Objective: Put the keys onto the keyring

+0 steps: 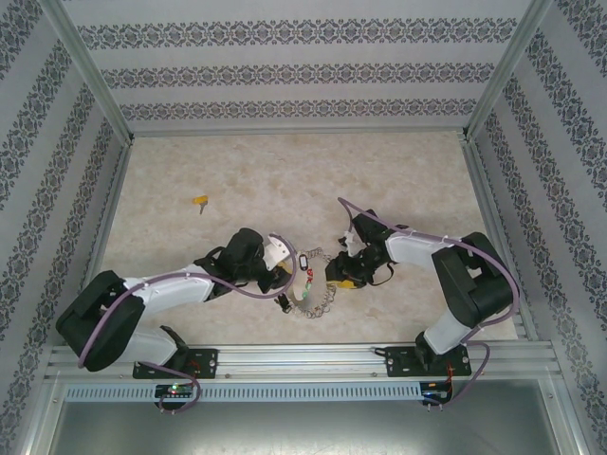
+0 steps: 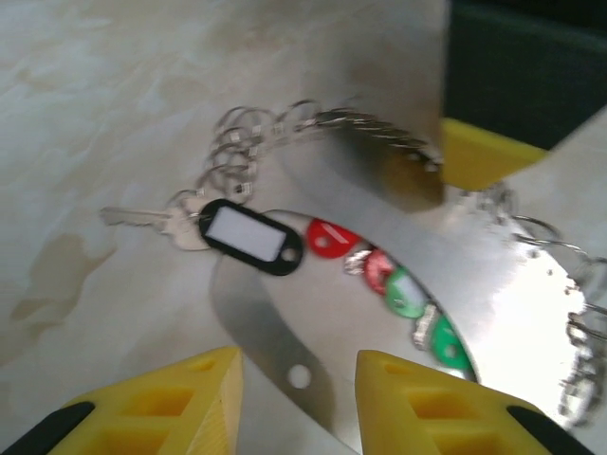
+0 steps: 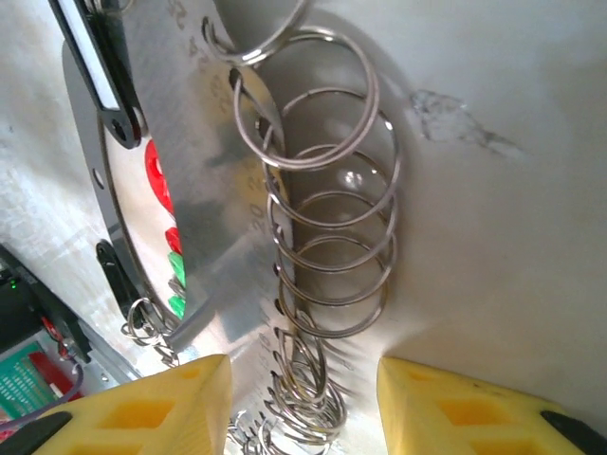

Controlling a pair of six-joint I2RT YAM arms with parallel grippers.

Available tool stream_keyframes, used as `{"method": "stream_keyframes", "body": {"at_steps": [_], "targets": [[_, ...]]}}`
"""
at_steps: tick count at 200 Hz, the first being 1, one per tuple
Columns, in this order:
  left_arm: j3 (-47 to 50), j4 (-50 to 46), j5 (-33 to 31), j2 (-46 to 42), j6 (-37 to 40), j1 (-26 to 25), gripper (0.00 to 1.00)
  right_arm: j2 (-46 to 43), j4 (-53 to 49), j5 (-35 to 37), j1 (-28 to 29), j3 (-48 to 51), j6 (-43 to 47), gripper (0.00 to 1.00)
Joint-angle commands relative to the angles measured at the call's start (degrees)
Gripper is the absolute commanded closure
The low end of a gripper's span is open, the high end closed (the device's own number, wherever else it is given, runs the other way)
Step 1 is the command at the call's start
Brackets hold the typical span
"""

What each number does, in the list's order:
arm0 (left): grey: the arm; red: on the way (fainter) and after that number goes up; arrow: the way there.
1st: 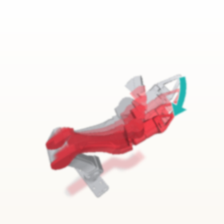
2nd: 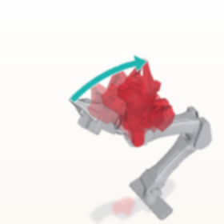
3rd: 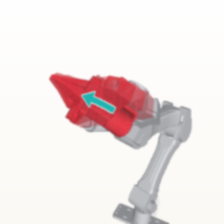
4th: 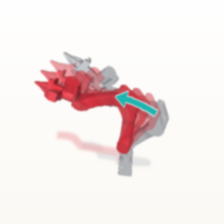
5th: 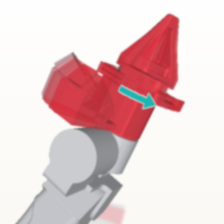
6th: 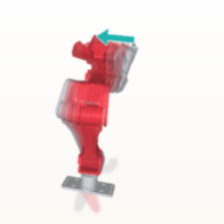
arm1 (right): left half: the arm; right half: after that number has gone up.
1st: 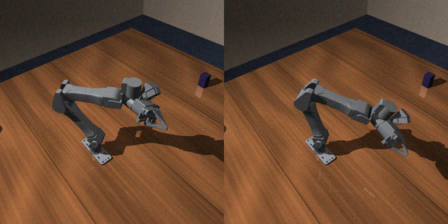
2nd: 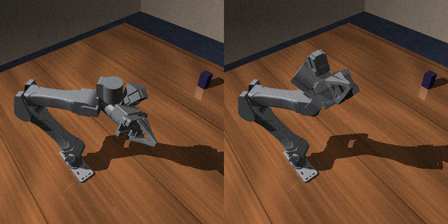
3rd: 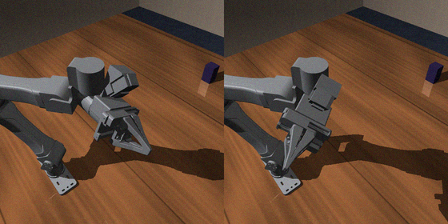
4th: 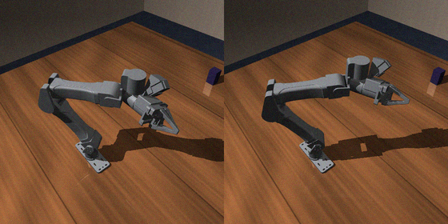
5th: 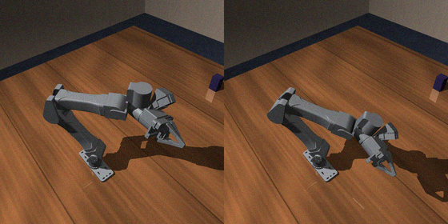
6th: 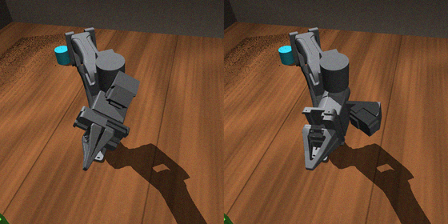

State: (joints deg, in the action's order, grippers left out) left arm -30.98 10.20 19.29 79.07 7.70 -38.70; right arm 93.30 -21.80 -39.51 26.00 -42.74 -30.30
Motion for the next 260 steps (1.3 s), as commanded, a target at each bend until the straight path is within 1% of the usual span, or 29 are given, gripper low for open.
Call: {"method": "stream_keyframes", "body": {"at_steps": [1, 10, 24, 60, 76, 86, 114, 139, 165, 198, 216, 231, 233, 237, 244, 260], "targets": [[-1.3, 3.4, -7.2, 5.7, -4.6, -0.8, 0.67, 2.7, 7.5, -4.1, 1.0, -0.2, -0.9, 0.55], [-2.8, 2.5, -7.5, 8.3, -5.2, -0.9, 0.68, 2.7, 8.5, -4.8, 1.0, 0.0, -1.5, 0.56], [-3.9, 3.7, -7.4, 11.6, -6.9, -1.1, 0.69, 2.6, 10.3, -5.5, 0.7, 0.4, -2.5, 0.56], [-6.6, 3.4, -7.0, 16.9, -8.0, -2.3, 0.69, 3.5, 13.9, -7.6, -0.1, 0.3, -4.5, 0.59], [-7.1, 4.3, -6.4, 18.4, -8.7, -2.7, 0.7, 4.1, 15.0, -9.0, 0.0, -0.1, -5.0, 0.61], [-7.1, 4.9, -6.5, 18.9, -9.1, -2.9, 0.7, 4.1, 16.1, -10.0, 0.0, -0.2, -5.7, 0.64], [-6.3, 6.1, -6.9, 18.6, -9.7, -3.0, 0.71, 1.7, 15.9, -9.8, 0.1, -0.7, -6.9, 0.7], [-5.3, 6.4, -7.7, 16.7, -8.8, -2.7, 0.7, -1.8, 13.2, -8.2, 0.2, -1.9, -7.4, 0.8], [-4.2, 7.1, -6.0, 13.0, -6.4, -1.2, 0.69, -3.6, 12.9, -6.7, 0.3, -2.5, -10.0, 0.91], [-2.7, 9.8, -1.5, 5.8, -6.8, 3.1, 0.65, -3.1, 13.0, -5.4, 0.9, -3.8, -13.6, 0.97], [-2.2, 10.1, 1.9, 0.9, -6.3, 5.0, 0.63, -3.5, 13.4, -4.5, 1.4, -4.5, -17.8, 1.0], [-2.0, 9.4, 4.4, -2.4, -5.2, 5.4, 0.61, -4.4, 10.0, -1.6, 2.1, -6.2, -21.9, 1.0], [-2.0, 9.4, 4.9, -2.8, -5.0, 5.5, 0.61, -4.6, 9.5, -1.0, 2.2, -6.5, -22.6, 1.0], [-1.9, 9.1, 5.8, -3.5, -4.6, 5.5, 0.56, -5.0, 8.7, -0.1, 2.4, -6.9, -24.0, 1.0], [-1.8, 9.0, 8.0, -4.4, -3.8, 5.5, 0.54, -5.7, 7.4, 1.5, 2.7, -7.2, -27.8, 1.0], [-1.0, 9.7, 13.0, -6.4, -1.8, 5.3, 0.53, -7.5, 2.6, 5.6, 3.1, -7.5, -38.0, 1.0]]}}
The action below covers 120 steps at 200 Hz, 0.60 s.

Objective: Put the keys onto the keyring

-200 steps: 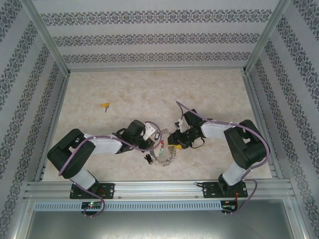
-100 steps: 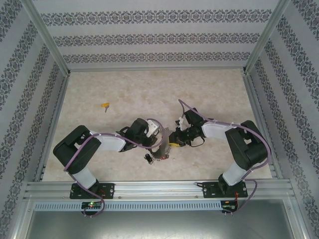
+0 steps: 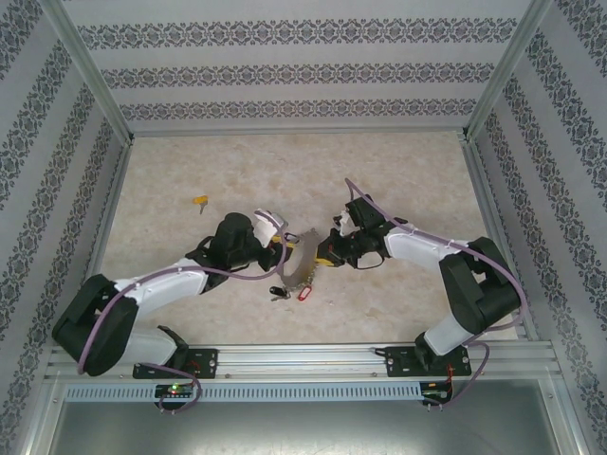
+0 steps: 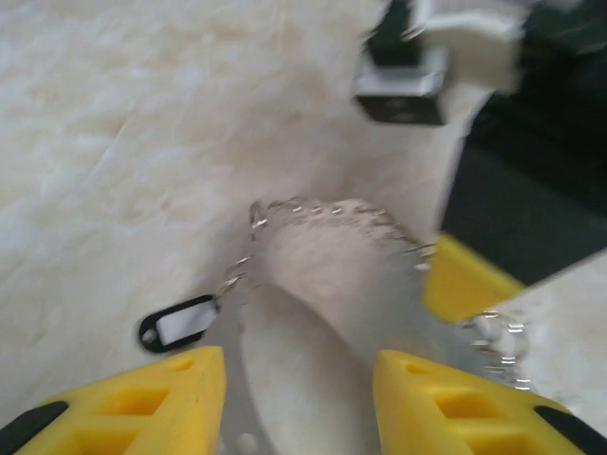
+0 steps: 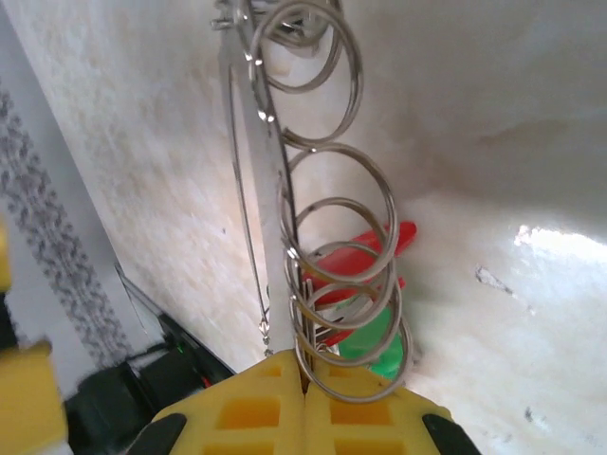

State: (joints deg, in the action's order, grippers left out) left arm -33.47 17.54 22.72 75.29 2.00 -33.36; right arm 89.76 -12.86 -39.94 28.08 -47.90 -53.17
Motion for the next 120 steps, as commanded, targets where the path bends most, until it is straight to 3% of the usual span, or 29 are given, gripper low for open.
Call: {"method": "stream_keyframes", "body": {"at_steps": [1, 17, 34, 75, 103, 120], "targets": [[1.6, 2.5, 9.8, -2.8, 4.1, 0.0, 0.53, -3.9, -6.8, 6.3, 1.0, -2.4, -15.8, 1.0], [3.0, 3.2, 11.6, -4.3, 8.3, -0.7, 0.53, -5.1, -10.6, 7.9, 1.4, -3.1, -23.5, 1.0], [2.3, 0.7, 9.4, -4.4, 13.8, -2.5, 0.49, -6.7, -13.2, 9.8, 2.7, -4.0, -29.2, 1.0], [0.8, -1.6, 10.0, -2.5, 19.3, -3.6, 0.39, -6.9, -22.9, 13.3, 5.6, -11.6, -35.5, 1.0], [1.7, -1.2, 16.2, -3.1, 19.0, -3.9, 0.39, -6.1, -27.4, 15.1, 6.0, -15.6, -37.9, 1.0], [2.4, 0.0, 12.3, -3.6, 16.5, -5.0, 0.39, -5.8, -29.9, 16.1, 6.2, -17.6, -38.0, 1.0]]}}
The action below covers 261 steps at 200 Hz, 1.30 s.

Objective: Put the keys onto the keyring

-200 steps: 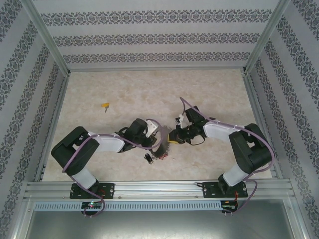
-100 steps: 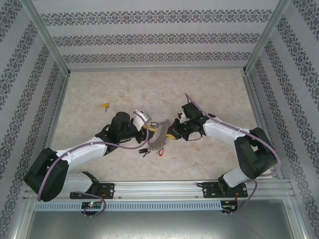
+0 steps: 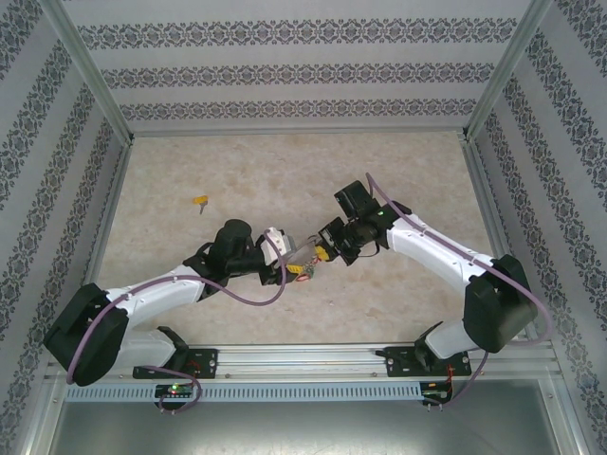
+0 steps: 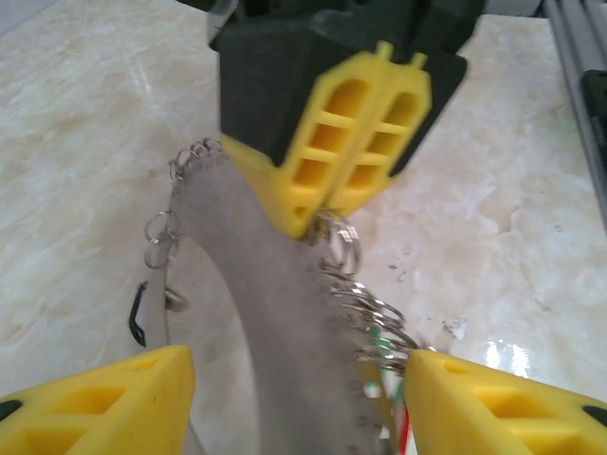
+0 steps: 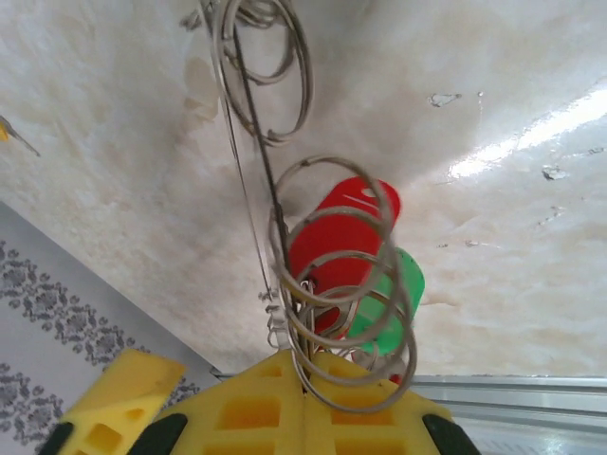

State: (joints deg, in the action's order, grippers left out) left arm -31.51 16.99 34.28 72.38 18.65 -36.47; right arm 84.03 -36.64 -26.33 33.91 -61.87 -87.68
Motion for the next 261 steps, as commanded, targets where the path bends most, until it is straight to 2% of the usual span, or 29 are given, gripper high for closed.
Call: {"method": "stream_keyframes", "body": {"at_steps": [1, 27, 58, 95, 138, 186, 212, 233, 261], "targets": [[0.4, 0.5, 0.3, -0.8, -0.3, -2.0, 0.39, -0.1, -6.2, 2.4, 0.4, -3.7, -3.5, 1.0], [1.8, -0.3, -6.6, -2.4, 1.0, -3.6, 0.39, -0.3, -6.0, 2.5, 0.5, -3.6, -4.8, 1.0], [0.6, -4.8, -8.8, -3.3, 4.3, -4.9, 0.4, -1.0, -5.5, 4.2, 0.5, -2.3, -7.2, 1.0], [-0.2, -5.7, -19.2, -1.7, 7.5, -7.8, 0.43, -1.0, -4.3, 3.6, 1.2, -2.3, -9.3, 1.0], [-1.3, -4.3, -22.9, 0.5, 6.3, -8.4, 0.51, -1.8, -3.3, 3.9, 2.1, -1.3, -12.8, 1.0], [0.2, -2.8, -24.7, 2.2, 8.1, -10.2, 0.48, -2.7, -1.0, 4.6, 2.1, -0.1, -15.7, 1.0], [0.7, -1.3, -29.5, 3.0, 7.9, -10.3, 0.57, -3.1, -1.0, 4.3, 2.2, -0.3, -16.1, 1.0], [0.5, 0.7, -34.0, 4.0, 7.5, -10.6, 0.59, -3.8, -0.9, 5.1, 2.3, -0.2, -16.9, 1.0], [0.0, 2.5, -36.7, 5.1, 7.5, -11.3, 0.66, -4.2, -0.2, 5.6, 2.7, 0.0, -18.0, 1.0]]}}
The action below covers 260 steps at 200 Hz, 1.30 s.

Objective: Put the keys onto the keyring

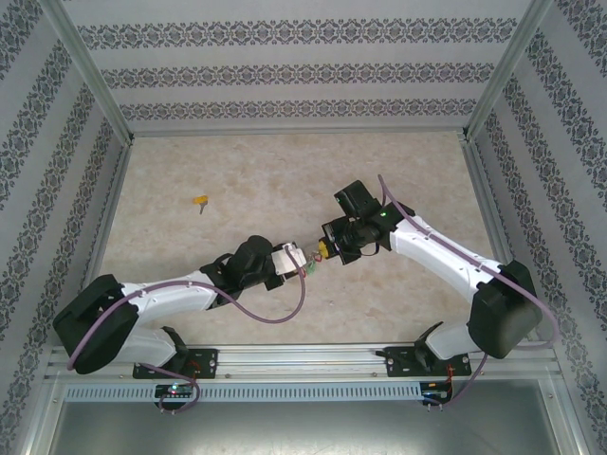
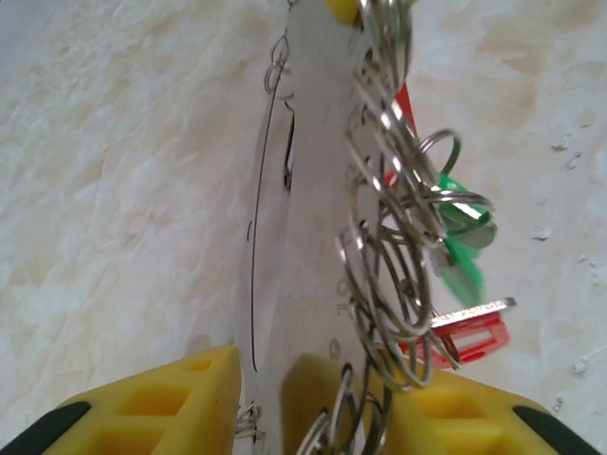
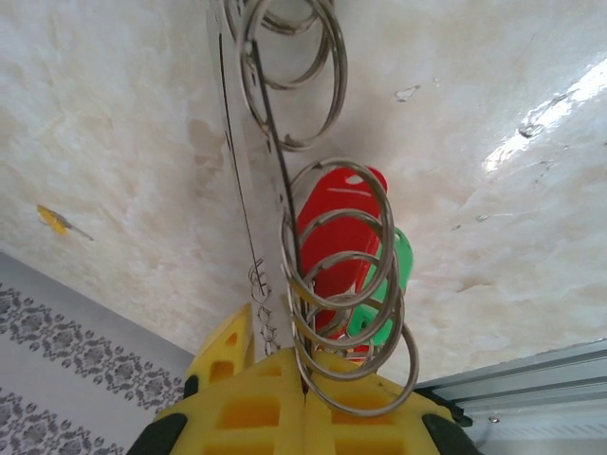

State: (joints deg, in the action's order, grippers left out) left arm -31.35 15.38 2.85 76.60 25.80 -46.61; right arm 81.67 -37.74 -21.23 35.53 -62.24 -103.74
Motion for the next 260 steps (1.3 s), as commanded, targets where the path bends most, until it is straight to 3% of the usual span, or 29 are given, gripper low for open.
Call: {"method": "stream_keyframes", "body": {"at_steps": [1, 38, 71, 98, 158, 216, 260], "targets": [[-0.2, 4.1, -5.2, 0.9, 0.3, -1.1, 0.67, -1.9, 0.9, 0.5, 1.1, 0.4, -2.0, 1.0], [-0.9, 4.5, -4.4, 1.2, -2.1, -1.2, 0.83, -1.5, 2.0, 0.5, 1.4, 0.9, -2.6, 0.96], [-0.4, 4.5, -4.3, 0.9, -2.9, -1.3, 0.87, -1.5, 2.9, 0.8, 1.4, 2.2, -3.2, 0.91], [0.7, 5.4, -4.2, -0.1, -3.6, -1.3, 0.96, -1.6, 3.4, 0.8, 1.1, 2.5, -2.6, 0.84], [2.1, 5.8, -4.8, -4.6, -9.1, -1.0, 1.0, -8.4, 2.7, 5.3, -0.4, 6.6, -0.1, 0.72], [-2.5, -3.7, -0.4, -14.1, -12.1, 1.7, 1.0, -20.1, -0.1, 10.7, -6.2, 9.7, 26.2, 0.62], [-9.5, -13.0, 4.3, -18.9, -10.7, 5.1, 1.0, -29.2, 10.7, 18.6, -5.4, 9.6, 56.1, 0.63]]}}
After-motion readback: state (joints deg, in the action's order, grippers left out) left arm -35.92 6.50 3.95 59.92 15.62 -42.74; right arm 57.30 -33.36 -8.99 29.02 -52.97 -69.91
